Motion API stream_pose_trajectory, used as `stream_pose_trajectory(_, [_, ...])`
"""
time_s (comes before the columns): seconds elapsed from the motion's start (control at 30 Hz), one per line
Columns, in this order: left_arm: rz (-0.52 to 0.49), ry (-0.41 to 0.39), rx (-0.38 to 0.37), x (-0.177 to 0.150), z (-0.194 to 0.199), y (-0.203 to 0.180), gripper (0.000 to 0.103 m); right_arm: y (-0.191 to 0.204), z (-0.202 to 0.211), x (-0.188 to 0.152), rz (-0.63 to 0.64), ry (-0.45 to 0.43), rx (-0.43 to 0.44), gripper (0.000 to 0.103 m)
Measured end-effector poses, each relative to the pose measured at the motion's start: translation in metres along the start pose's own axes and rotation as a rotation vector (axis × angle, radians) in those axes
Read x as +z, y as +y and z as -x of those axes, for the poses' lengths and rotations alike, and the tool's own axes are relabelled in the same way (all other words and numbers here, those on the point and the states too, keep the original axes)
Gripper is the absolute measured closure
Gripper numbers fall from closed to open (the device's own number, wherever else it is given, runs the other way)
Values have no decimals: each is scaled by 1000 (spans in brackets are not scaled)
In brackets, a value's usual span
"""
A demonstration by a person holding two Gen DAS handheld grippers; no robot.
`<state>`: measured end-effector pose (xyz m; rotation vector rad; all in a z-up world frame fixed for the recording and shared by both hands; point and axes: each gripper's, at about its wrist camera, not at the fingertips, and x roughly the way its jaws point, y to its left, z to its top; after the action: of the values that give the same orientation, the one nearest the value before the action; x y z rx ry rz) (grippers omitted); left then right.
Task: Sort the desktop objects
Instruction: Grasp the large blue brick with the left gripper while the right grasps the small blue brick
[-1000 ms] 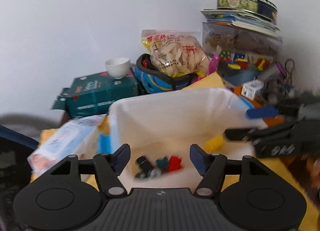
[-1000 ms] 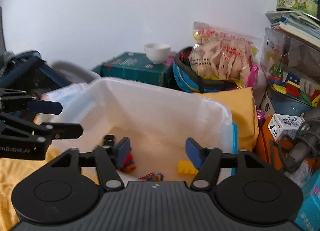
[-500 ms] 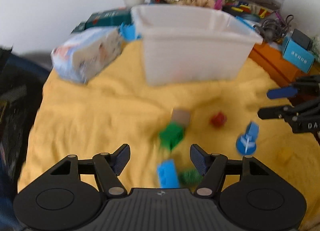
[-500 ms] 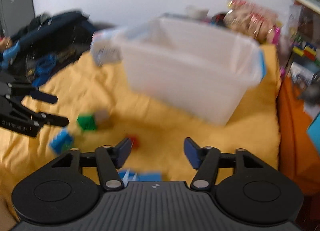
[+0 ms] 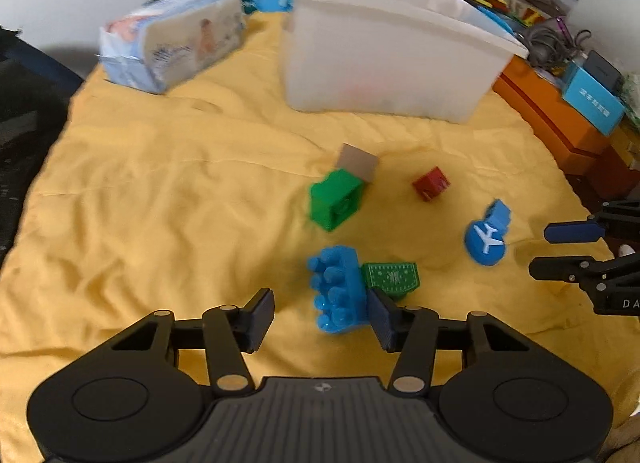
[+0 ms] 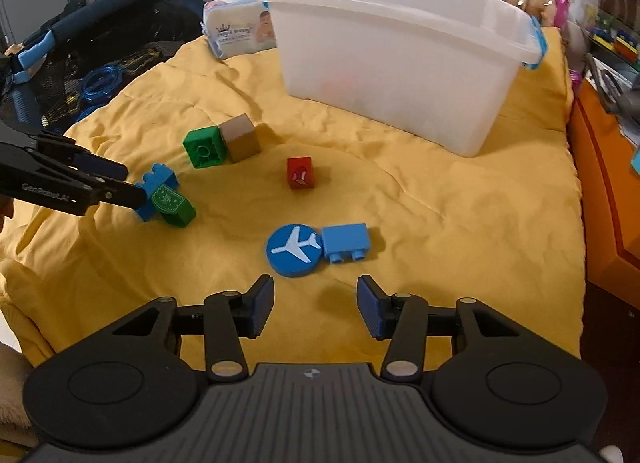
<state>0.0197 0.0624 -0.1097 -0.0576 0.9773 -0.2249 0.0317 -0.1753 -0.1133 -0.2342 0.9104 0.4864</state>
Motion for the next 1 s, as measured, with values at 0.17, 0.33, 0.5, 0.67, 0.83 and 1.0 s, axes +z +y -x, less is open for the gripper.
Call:
stream_pose_trajectory(0.17, [-35, 17, -3, -3, -10, -9, 76, -3, -1, -2, -2, -3, -19, 53])
stream_pose_trajectory(0.33, [-60, 37, 23, -4, -2, -7, 76, -11, -9, 5, -20, -13, -26, 54])
stream_pose_trajectory(0.5, [-44, 53, 24, -11, 4, 2, 76, -5, -22, 10, 171, -8, -126, 68])
stream_pose_trajectory(0.67, [-24, 48, 26, -16, 5, 1, 75, 4, -28, 8, 436, 7, -36, 71])
stream_pose_trajectory(0.83, [-21, 47, 25, -14, 2, 0, 75, 13, -43, 14, 624, 8, -40, 71])
stream_pose_trajectory(1.0, [-15, 44, 28, -13, 1, -1, 75, 9, -50, 30, 606, -5, 6, 74])
